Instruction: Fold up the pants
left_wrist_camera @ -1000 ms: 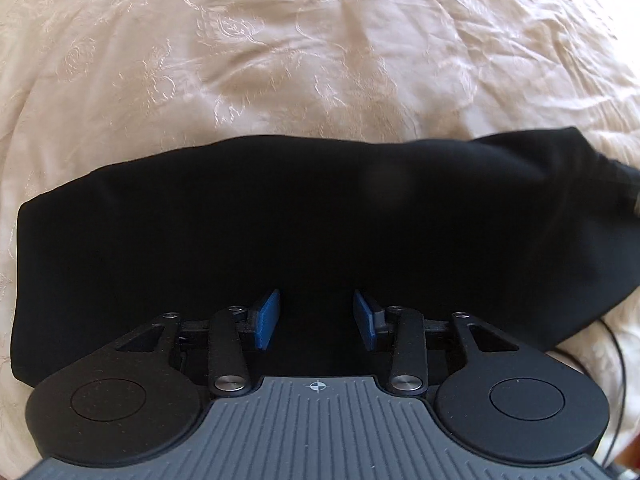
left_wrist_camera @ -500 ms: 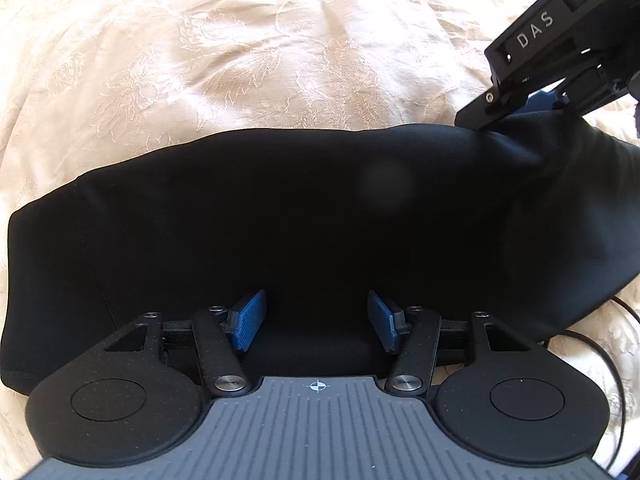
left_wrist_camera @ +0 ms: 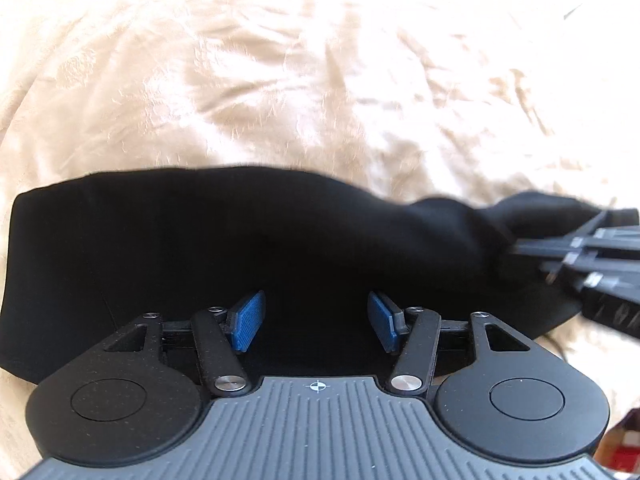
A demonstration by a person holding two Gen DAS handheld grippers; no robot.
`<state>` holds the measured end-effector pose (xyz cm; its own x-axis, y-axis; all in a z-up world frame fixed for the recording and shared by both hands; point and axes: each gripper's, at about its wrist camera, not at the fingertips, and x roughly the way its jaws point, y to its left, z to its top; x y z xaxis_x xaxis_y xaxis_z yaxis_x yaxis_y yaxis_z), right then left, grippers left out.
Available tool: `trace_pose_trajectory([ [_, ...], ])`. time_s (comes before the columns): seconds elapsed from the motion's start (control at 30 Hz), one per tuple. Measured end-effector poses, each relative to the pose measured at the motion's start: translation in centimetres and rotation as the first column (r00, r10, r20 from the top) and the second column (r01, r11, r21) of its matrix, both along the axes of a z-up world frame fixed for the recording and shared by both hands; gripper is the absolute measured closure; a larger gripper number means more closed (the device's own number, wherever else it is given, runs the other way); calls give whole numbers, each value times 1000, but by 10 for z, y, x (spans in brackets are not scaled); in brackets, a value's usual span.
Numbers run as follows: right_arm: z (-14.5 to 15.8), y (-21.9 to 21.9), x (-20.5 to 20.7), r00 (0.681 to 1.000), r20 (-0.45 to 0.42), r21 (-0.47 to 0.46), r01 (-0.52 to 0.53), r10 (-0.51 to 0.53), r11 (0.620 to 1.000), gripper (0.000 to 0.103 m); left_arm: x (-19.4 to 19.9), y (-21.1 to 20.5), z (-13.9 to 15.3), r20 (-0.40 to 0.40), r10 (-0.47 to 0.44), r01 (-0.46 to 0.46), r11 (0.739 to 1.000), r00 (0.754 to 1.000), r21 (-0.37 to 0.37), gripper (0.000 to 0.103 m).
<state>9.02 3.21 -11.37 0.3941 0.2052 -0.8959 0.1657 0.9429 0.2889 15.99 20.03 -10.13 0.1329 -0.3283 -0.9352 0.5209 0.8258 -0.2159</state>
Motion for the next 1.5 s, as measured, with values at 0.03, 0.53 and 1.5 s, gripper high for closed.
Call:
trace_pose_trajectory([
  [0.03, -1, 4, -5, 1000, 2, -9, -3, 3, 1000, 98, 4, 2, 9, 14, 9, -9, 1000, 1000, -24, 48],
  [0.53, -5, 17, -27, 1000, 14, -58, 13, -12, 998, 96, 20, -35, -18, 43, -31, 27, 995, 999, 101, 49],
  [1.5, 5, -5, 60, 997, 76, 131, 21, -32, 991, 93, 2, 18, 16, 235, -1, -6, 1000, 972, 30, 51],
])
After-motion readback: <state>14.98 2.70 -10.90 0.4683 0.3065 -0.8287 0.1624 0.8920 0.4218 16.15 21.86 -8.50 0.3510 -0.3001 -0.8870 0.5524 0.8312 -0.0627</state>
